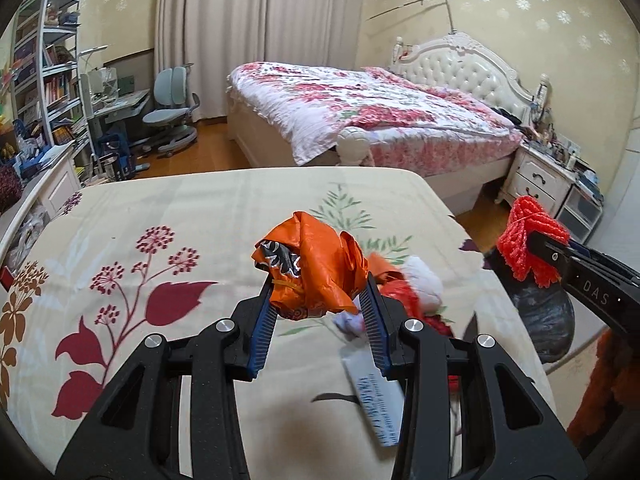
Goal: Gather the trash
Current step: 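Carry the orange bag and red foam net over the black bin with both tools, then open both tools to drop the orange bag and red net into the bin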
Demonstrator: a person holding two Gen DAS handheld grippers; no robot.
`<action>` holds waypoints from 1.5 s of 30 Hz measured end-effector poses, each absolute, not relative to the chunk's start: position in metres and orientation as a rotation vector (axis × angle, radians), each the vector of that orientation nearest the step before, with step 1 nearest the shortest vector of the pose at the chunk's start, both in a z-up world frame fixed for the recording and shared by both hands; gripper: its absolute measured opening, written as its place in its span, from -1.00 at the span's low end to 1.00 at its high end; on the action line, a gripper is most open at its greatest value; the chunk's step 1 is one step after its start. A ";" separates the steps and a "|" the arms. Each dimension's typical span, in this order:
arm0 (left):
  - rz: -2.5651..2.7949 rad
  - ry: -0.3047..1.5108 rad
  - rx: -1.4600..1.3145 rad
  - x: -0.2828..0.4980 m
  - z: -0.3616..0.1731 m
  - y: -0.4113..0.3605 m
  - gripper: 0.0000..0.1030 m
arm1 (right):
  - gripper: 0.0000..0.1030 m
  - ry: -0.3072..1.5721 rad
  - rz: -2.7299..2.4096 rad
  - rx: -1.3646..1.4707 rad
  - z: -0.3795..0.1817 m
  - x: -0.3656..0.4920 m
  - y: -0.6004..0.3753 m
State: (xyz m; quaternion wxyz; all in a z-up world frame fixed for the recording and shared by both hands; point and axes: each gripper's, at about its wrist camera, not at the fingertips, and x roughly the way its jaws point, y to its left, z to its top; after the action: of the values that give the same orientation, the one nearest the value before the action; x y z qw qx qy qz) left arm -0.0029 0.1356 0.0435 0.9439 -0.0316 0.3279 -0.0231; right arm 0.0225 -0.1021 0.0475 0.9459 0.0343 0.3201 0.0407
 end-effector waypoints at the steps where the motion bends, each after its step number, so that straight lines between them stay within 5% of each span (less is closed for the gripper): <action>1: -0.065 0.666 -0.054 -0.003 0.044 0.125 -0.24 | -0.44 0.654 0.067 0.081 0.046 0.020 -0.113; 21: -0.278 0.693 0.077 0.039 0.011 -0.046 -0.24 | -0.44 0.674 -0.168 0.129 0.000 0.022 -0.235; 45: -0.312 0.764 0.151 0.106 -0.026 -0.133 -0.23 | -0.43 0.733 -0.296 0.233 -0.037 0.050 -0.298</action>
State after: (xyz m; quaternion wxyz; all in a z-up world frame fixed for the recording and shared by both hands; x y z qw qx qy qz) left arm 0.1061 -0.1327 -0.0260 0.9133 0.0732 0.3710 -0.1512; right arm 0.0502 -0.2977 -0.0373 0.9163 0.1134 0.3562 -0.1437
